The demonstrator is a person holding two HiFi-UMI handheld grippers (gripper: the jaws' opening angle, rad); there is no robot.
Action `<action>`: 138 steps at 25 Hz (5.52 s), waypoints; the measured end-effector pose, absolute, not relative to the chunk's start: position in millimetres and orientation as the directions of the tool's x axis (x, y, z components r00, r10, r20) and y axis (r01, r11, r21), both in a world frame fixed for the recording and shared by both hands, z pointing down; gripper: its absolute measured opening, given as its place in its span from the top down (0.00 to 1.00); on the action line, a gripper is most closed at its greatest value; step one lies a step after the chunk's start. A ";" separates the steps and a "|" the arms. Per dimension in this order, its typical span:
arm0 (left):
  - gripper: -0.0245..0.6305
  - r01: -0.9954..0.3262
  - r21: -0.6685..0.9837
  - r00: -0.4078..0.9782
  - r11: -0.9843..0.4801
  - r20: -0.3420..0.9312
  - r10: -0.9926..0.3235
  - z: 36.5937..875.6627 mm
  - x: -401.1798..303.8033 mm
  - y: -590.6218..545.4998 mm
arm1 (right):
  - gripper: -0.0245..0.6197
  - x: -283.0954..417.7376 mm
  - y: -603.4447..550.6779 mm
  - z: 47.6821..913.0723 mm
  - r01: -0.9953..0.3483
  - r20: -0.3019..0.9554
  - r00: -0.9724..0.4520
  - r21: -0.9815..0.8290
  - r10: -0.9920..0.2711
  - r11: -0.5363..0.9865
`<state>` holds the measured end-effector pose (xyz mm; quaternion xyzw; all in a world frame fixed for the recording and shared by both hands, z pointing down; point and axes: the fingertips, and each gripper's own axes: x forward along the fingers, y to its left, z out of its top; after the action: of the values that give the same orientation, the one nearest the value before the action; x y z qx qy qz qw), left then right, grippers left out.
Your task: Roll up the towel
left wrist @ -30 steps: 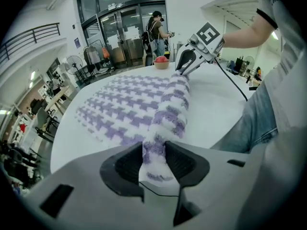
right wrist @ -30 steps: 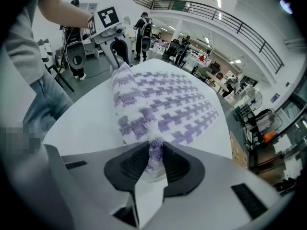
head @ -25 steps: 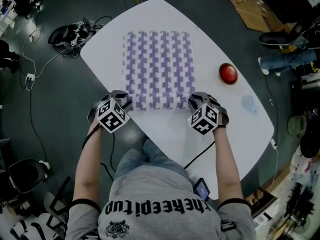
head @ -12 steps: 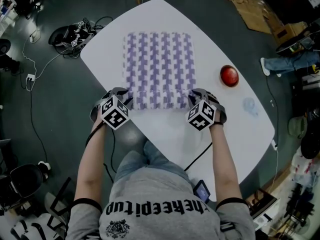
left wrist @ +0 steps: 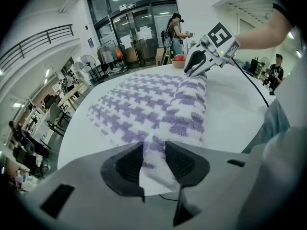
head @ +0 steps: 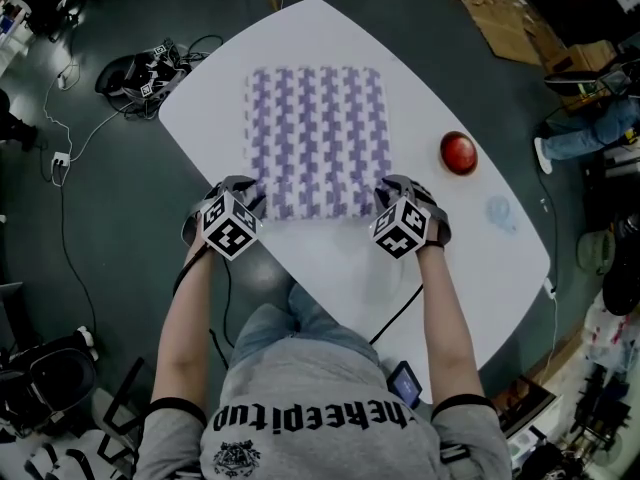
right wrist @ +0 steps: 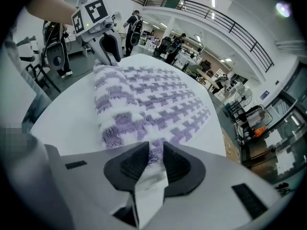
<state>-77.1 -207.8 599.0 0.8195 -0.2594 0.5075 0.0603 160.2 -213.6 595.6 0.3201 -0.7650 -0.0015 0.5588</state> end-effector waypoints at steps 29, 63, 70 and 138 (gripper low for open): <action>0.61 -0.274 -0.207 0.357 -0.939 0.885 -0.299 618.7 -72.1 -151.6 | 0.68 151.4 -158.6 615.8 -0.300 0.852 -0.245 0.388 -0.463 0.872; 0.79 -0.154 -0.089 0.351 -0.984 0.926 -0.139 623.7 -81.5 -164.3 | 0.84 147.5 -175.4 617.3 -0.307 0.906 -0.260 0.251 -0.335 0.918; 0.78 -0.217 -0.015 0.421 -0.976 0.901 -0.108 600.1 -76.9 -148.3 | 0.82 152.8 -166.6 589.5 -0.366 0.894 -0.292 0.225 -0.341 0.903; 0.59 -0.184 -0.180 0.394 -0.966 0.887 -0.240 603.9 -57.8 -207.3 | 0.68 137.2 -206.7 580.7 -0.238 0.859 -0.280 0.371 -0.429 0.898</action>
<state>-57.8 -207.3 603.9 0.8344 -0.1271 0.5357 -0.0261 137.2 -206.7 580.7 0.2098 -0.7956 -0.0849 0.5620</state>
